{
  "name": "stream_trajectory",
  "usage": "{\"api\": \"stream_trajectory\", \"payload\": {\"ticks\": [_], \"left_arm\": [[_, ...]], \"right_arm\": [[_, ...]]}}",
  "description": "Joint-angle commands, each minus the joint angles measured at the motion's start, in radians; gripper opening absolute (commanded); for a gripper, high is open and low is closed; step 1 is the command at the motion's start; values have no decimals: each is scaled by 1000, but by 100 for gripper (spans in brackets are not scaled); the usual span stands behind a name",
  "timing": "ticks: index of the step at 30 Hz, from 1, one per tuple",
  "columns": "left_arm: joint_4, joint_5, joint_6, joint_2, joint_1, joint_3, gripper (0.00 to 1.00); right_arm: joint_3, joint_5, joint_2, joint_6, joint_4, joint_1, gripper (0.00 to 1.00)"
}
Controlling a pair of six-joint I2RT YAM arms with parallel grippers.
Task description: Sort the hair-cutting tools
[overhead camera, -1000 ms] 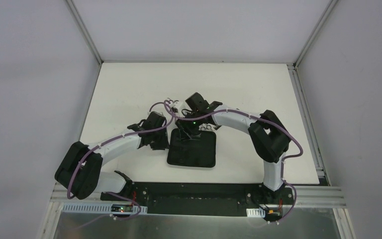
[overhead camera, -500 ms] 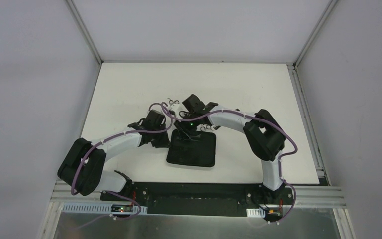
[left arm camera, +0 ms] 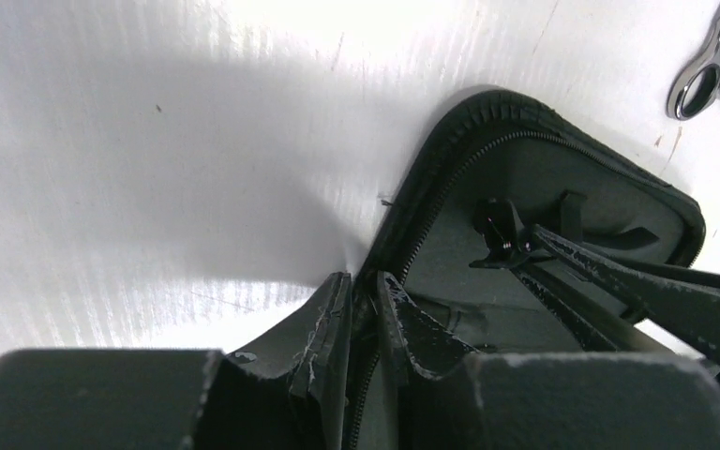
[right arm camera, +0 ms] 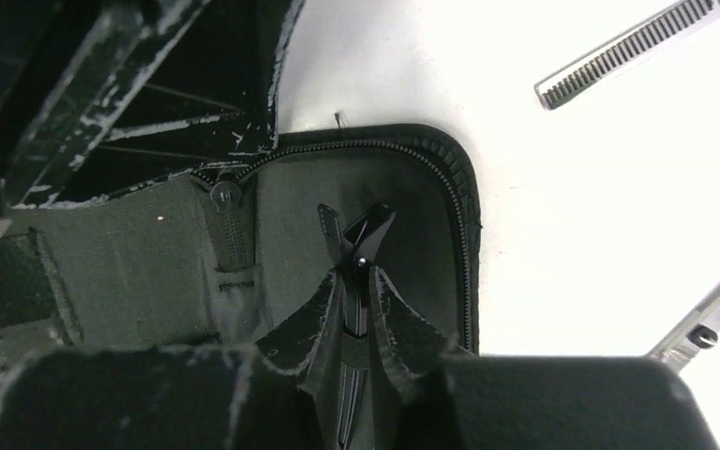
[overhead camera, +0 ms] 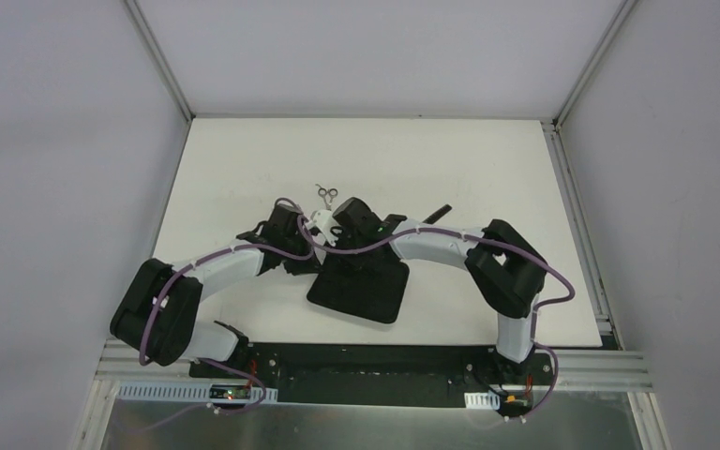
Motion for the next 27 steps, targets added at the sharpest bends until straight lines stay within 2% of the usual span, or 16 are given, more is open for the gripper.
{"api": "stream_trajectory", "payload": {"ticks": [1,4,8,10,18,22,27], "left_arm": [[14,-12,-32,4,28,-42,21],[6,-35,-70,-77,63,-78,26],[-73,-83,-111,-218,107,-121,43],[-120,-91,-110,-284,121,-128,48],[-243,-79,-53,-403,127,-99,56],[-264,-93,-3,-435,127,-75,62],[-335,-151,41,-460,128,-10,74]], "right_arm": [[-50,165,-25,-136,37,126,0],[-70,236,-25,-154,64,161,0],[-90,276,-28,-163,85,196,0],[-97,283,-24,-164,90,206,0],[-66,347,37,-180,49,224,0],[-28,436,74,-151,20,218,11],[10,443,43,-64,-15,199,31]]}}
